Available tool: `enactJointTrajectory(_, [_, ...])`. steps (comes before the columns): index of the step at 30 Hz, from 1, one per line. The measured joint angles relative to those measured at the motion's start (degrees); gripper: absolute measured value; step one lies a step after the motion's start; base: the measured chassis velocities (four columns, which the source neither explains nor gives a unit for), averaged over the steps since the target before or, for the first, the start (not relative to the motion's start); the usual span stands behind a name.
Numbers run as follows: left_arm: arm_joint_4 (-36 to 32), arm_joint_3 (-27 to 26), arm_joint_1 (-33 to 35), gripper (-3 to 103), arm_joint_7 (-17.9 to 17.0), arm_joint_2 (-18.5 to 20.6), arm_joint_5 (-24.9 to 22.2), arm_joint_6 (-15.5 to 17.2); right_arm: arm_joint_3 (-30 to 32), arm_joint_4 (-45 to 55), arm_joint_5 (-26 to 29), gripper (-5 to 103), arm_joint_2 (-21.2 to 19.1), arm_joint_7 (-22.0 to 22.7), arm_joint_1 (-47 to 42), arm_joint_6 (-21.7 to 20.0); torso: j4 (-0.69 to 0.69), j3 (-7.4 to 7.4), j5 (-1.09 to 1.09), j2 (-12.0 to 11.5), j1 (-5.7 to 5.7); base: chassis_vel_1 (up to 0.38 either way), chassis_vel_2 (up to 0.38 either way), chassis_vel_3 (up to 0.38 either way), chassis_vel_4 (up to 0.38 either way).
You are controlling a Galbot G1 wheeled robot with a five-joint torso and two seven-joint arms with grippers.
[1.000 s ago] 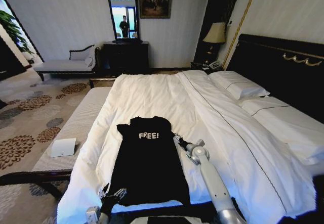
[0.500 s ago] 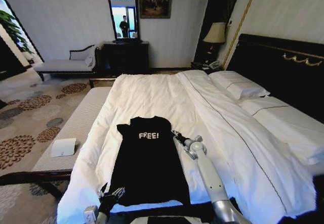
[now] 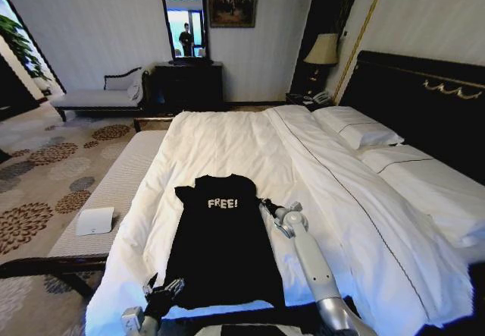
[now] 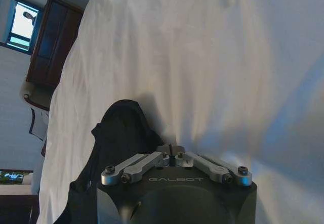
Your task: Fold the clothes on the bed.
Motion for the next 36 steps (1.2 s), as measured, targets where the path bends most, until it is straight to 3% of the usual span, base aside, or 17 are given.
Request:
enactJointTrajectory(12, [-0.4,-0.7,0.4,100,-0.1,-0.1,-0.6,-0.5,-1.4,-2.3,-2.2,0,-0.9,-0.8,3.9,0.7,0.0,0.0,0.0,0.0,0.0,0.0,0.0,0.0,0.0])
enactJointTrajectory(21, [-0.7,-1.2,0.8,100,0.1,-0.3,-0.9,-1.1,-3.8,-7.9,-8.2,0,-3.7,-2.7,10.7,2.2,0.0,0.0,0.01,0.0,0.0,0.0,0.0,0.0,0.0])
enactJointTrajectory(36, [-0.8,-1.4,0.9,100,0.2,-0.6,-1.0,-1.4,-4.0,-10.9,-18.2,0,-4.4,-5.3,12.4,4.8,0.0,0.0,0.0,0.0,0.0,0.0,0.0,0.0,0.0])
